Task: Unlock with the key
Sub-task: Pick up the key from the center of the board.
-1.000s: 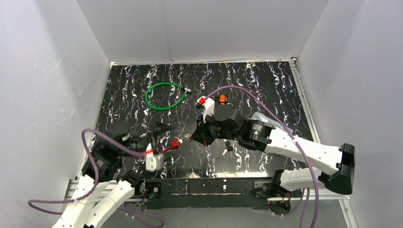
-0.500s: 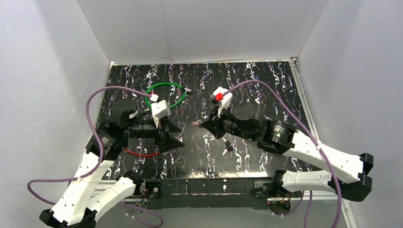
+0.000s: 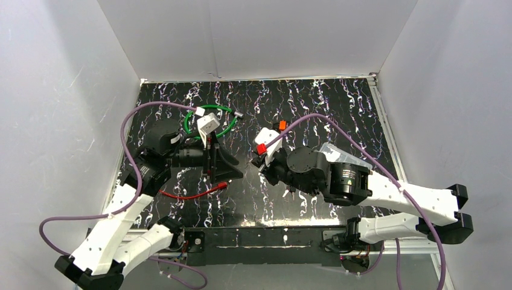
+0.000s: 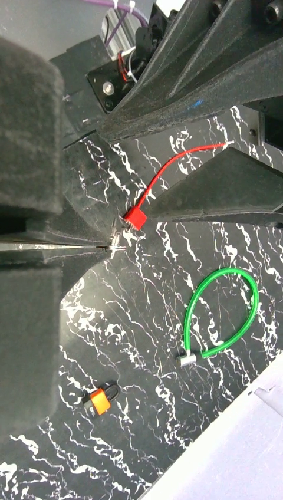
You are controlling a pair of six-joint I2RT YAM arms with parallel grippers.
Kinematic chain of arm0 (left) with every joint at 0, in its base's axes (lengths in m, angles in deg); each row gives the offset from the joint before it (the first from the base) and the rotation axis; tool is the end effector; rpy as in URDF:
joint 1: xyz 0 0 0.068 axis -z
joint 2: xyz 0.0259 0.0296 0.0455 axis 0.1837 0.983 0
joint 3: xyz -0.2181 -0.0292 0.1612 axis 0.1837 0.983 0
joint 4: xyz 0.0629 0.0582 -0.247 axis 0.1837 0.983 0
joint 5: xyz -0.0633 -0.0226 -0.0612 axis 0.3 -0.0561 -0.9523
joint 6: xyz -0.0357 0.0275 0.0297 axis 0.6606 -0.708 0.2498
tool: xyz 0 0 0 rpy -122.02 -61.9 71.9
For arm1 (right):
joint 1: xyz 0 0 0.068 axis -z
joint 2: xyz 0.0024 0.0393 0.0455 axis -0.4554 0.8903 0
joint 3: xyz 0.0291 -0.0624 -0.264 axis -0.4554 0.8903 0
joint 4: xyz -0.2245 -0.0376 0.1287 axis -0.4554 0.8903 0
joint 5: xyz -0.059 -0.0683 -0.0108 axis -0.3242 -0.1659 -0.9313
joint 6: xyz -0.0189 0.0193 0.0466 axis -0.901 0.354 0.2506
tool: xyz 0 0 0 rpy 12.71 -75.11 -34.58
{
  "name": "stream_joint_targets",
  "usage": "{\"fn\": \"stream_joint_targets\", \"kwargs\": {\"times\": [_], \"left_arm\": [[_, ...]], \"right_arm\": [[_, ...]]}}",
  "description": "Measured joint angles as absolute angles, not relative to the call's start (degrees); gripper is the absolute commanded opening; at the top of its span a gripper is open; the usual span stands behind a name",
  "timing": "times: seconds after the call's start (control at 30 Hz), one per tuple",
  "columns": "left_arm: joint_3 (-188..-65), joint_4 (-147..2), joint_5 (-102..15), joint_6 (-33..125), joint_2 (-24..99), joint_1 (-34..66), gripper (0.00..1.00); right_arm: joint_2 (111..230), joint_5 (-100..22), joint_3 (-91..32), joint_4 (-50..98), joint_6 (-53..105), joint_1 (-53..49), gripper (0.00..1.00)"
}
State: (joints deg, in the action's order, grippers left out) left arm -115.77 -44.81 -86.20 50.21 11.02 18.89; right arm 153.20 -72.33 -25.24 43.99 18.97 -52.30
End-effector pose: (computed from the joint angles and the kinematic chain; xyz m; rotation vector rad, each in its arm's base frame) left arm 0.1304 -0.1056 0.4029 0.8983 1.6912 -1.3370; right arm 0.0597 0.2343 0.4178 -0.8958 1.5818 0.5856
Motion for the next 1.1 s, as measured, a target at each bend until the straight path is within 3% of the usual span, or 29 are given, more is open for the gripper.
{"fn": "stream_joint_targets", "kwargs": {"times": [0.37,0.47,0.6,0.9,1.1], "left_arm": [[-115.76,-45.72,-89.36,46.17,12.04,18.89,0.61],[-115.43,-45.81,-90.09,43.20,11.77,18.89,0.74],[-113.81,-45.76,-90.18,39.22,11.09,18.89,0.78],[-112.93,-48.81,-89.22,32.82,11.56,18.97,0.68],[-112.92,-53.15,-88.28,30.33,11.59,19.73,0.50]], "right_arm": [[152.69,-73.94,-25.24,42.46,17.77,-52.81,0.01],[151.76,-73.31,-25.24,41.87,18.61,-52.82,0.01],[150.58,-71.66,-25.24,40.74,19.98,-52.83,0.01],[147.91,-65.06,-25.24,36.48,24.16,-52.82,0.01],[148.30,-60.67,-25.23,34.32,27.26,-52.61,0.01]]}}
